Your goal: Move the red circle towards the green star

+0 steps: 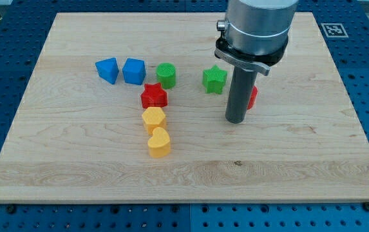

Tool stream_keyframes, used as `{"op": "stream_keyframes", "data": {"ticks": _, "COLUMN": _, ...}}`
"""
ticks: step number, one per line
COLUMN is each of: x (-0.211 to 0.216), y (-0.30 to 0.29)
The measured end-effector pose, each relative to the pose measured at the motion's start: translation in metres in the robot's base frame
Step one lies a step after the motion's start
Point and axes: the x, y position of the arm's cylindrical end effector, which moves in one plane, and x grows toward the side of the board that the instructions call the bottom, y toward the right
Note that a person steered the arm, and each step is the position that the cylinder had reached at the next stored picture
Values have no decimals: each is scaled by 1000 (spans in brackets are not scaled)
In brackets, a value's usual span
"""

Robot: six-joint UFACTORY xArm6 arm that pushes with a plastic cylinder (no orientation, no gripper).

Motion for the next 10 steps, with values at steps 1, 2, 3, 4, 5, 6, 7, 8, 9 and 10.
{"op": "stream_keyframes", "data": {"ticks": 1, "x": 0, "y": 15}}
{"op": "stream_keyframes", "data": {"ticks": 2, "x": 0, "y": 25}}
{"op": "stream_keyframes", "data": {"ticks": 3, "x": -1, "y": 26}}
{"op": "stream_keyframes", "data": {"ticks": 4, "x": -14, "y": 26}}
{"op": "stream_keyframes", "data": {"ticks": 5, "x": -27, "y": 27}}
{"op": "stream_keyframes", "data": {"ticks": 6, "x": -23, "y": 28}}
{"op": "stream_keyframes", "data": {"ticks": 7, "x": 1, "y": 41}}
{"op": "stream_keyframes", "data": {"ticks": 8, "x": 0, "y": 46}}
{"op": "stream_keyframes", "data": {"ticks": 9, "x": -14, "y": 46}}
{"op": "stream_keyframes", "data": {"ticks": 10, "x": -22, "y": 46}}
